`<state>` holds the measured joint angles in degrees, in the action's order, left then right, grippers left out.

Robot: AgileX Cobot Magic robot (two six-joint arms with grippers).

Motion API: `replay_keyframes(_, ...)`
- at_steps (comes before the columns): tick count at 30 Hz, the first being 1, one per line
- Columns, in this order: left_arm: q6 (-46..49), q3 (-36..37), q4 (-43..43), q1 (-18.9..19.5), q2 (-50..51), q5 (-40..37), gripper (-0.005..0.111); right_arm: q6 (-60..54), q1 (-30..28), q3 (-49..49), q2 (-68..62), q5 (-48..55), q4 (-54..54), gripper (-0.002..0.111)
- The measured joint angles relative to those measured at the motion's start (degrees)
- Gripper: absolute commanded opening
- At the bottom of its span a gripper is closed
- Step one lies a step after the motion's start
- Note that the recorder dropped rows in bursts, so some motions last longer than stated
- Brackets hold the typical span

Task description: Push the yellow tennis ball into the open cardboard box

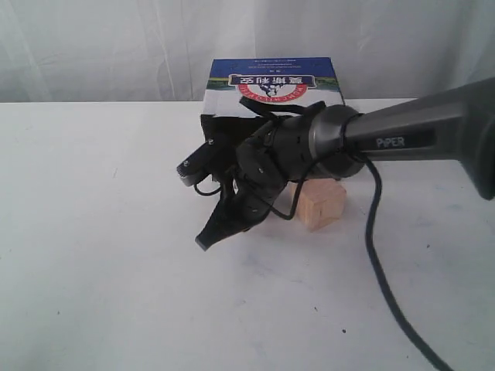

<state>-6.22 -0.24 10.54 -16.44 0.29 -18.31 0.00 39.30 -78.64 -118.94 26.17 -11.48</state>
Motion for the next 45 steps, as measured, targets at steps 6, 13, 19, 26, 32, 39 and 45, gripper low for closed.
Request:
replay_keyframes(6,0.00,0.00,0.00,0.00,0.00,0.00,0.000,0.00,-4.78,-9.93,-5.11,-0.95,-2.07,0.000)
replay_keyframes(13,0.00,0.00,0.00,0.00,0.00,0.00,0.000,0.00,-4.63,-16.04,2.27,4.28,-6.04,0.000)
replay_keyframes(19,0.00,0.00,0.00,0.00,0.00,0.00,0.000,1.72,-1.36,-16.04,2.95,12.09,-6.42,0.000)
replay_keyframes(26,0.00,0.00,0.00,0.00,0.00,0.00,0.000,5.58,1.61,-16.04,2.95,17.04,-4.85,0.000)
replay_keyframes(32,0.00,0.00,0.00,0.00,0.00,0.00,0.000,5.97,2.38,-12.26,3.82,10.85,1.04,0.000)
replay_keyframes(39,0.00,0.00,0.00,0.00,0.00,0.00,0.000,6.19,2.00,-2.64,9.16,1.32,4.10,0.000)
replay_keyframes(45,0.00,0.00,0.00,0.00,0.00,0.00,0.000,6.28,0.30,7.96,18.56,-4.97,4.14,0.000)
